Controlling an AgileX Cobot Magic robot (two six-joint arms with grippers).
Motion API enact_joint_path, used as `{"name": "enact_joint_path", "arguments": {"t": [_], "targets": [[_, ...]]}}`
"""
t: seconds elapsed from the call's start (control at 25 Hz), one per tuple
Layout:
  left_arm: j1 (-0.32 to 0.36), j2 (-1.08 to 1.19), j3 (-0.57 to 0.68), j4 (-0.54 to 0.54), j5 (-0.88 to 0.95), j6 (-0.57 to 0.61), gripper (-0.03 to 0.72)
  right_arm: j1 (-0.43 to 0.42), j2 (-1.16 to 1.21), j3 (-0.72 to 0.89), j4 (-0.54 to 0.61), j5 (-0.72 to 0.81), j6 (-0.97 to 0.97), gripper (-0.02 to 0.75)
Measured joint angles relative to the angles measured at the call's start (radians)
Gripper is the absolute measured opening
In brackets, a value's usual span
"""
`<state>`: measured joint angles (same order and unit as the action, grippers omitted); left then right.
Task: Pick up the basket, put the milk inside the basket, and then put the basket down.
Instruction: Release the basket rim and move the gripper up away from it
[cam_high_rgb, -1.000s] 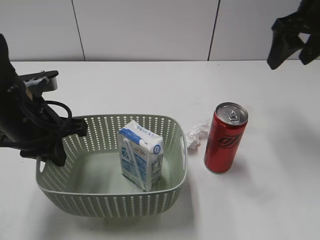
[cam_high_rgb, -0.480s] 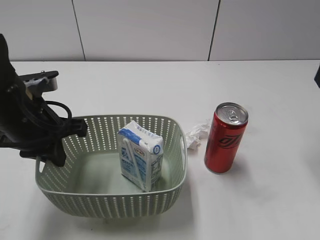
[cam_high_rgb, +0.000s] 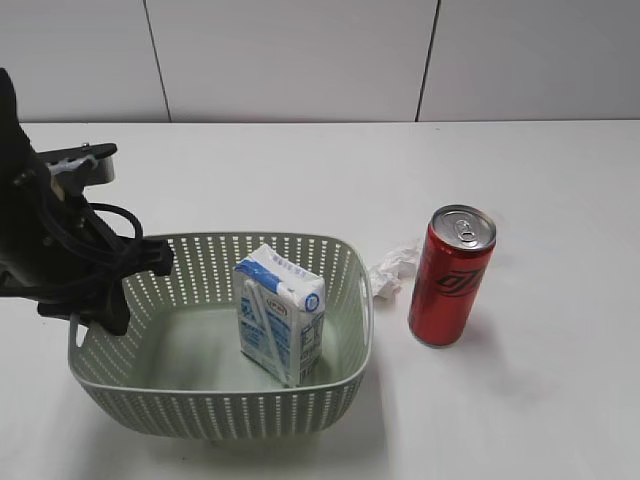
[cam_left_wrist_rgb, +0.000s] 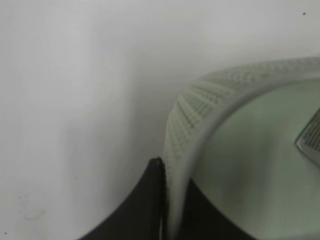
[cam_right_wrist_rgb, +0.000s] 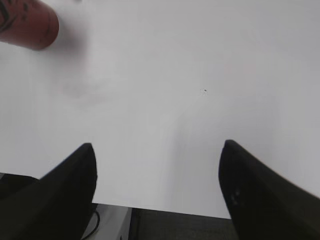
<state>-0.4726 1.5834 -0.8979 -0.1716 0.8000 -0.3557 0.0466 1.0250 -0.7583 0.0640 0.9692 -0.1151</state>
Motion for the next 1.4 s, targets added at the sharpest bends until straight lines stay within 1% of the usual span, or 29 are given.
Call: {"name": "enact_joint_path", "arguments": {"t": [0.2, 0.36, 0.52, 0.72, 1.04, 1.4], "targets": [[0.0, 0.0, 0.0, 0.001, 0.001, 0.0, -0.001, 0.0, -0.18, 0.207, 0.0, -0.099, 0.0, 0.592], [0.0, 0.0, 0.0, 0.002, 0.002, 0.0, -0.001, 0.0, -0.296, 0.302, 0.0, -0.121, 0.0, 0.592], [0.0, 0.0, 0.0, 0.002, 0.004, 0.0, -0.001, 0.0, -0.395, 0.311, 0.001, -0.112, 0.0, 0.592], [0.0, 0.0, 0.0, 0.002, 0.006, 0.0, -0.001, 0.0, -0.538, 0.339, 0.0, -0.035, 0.0, 0.592], [0.0, 0.0, 0.0, 0.002, 0.006, 0.0, -0.001, 0.0, -0.798, 0.339, 0.0, -0.032, 0.0, 0.592], [0.0, -0.011, 0.0, 0.002, -0.001, 0.004, -0.001, 0.0, -1.021, 0.34, 0.0, -0.03, 0.0, 0.592]]}}
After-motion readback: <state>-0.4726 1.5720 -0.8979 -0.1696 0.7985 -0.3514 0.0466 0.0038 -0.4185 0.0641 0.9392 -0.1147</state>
